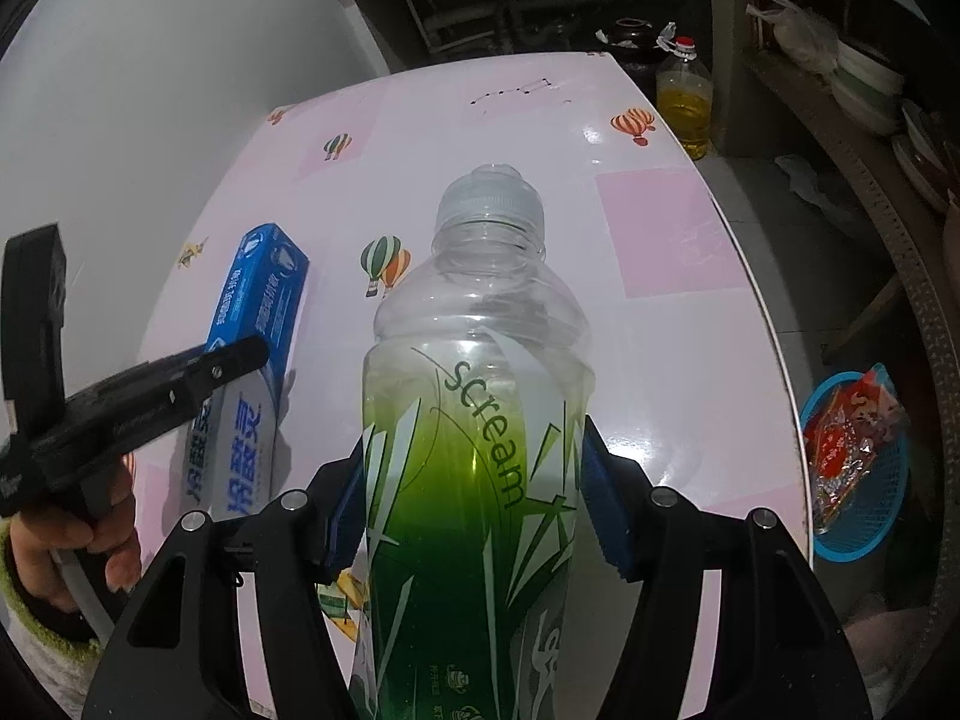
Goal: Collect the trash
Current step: 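Grasp the blue toothpaste box with the left tool while the right tool holds the bottle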
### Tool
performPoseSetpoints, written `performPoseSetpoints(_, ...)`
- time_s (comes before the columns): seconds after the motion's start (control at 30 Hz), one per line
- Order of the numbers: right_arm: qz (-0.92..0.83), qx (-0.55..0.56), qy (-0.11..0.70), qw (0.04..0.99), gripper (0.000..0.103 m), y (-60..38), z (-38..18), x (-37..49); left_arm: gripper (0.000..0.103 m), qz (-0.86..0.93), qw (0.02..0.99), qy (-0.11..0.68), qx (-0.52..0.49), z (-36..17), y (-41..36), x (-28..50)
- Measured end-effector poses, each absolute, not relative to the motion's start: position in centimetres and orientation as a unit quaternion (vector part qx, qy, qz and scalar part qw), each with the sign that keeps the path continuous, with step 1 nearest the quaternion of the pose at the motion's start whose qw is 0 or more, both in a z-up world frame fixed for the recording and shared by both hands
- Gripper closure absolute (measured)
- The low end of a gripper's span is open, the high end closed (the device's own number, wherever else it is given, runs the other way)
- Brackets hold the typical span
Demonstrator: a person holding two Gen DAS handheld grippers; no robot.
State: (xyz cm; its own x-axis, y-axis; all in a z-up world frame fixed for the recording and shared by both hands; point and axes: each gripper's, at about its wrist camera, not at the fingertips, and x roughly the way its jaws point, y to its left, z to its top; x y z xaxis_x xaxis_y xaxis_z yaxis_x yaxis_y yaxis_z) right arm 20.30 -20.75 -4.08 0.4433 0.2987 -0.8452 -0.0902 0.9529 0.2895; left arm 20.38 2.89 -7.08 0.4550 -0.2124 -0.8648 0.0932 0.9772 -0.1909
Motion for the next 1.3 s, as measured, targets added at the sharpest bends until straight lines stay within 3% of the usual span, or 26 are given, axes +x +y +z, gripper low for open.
performPoseSetpoints(0.3,0.118,0.096,0.530,0.834,0.042,-21.3,-4.1,19.3,0.062,-0.115,0.840,0.525,-0.070,-7.0,2.3,15.3)
performPoseSetpoints(0.4,0.119,0.109,0.536,0.829,0.042,-21.4,-4.5,19.4,0.039,-0.109,0.842,0.522,-0.082,-7.3,2.6,14.8)
performPoseSetpoints(0.47,0.118,0.119,0.539,0.826,0.041,-21.6,-4.8,19.6,0.035,-0.097,0.840,0.527,-0.086,-7.6,2.8,15.0)
performPoseSetpoints(0.57,0.116,0.128,0.543,0.822,0.041,-21.6,-5.1,19.7,0.021,-0.089,0.840,0.528,-0.087,-7.9,2.7,15.3)
performPoseSetpoints(0.83,0.112,0.130,0.549,0.818,0.041,-21.9,-5.4,19.9,0.011,-0.076,0.833,0.542,-0.077,-9.2,2.1,16.2)
performPoseSetpoints(1.3,0.111,0.140,0.558,0.811,0.040,-22.1,-5.9,20.4,0.009,-0.076,0.824,0.560,-0.039,-9.5,1.3,16.8)
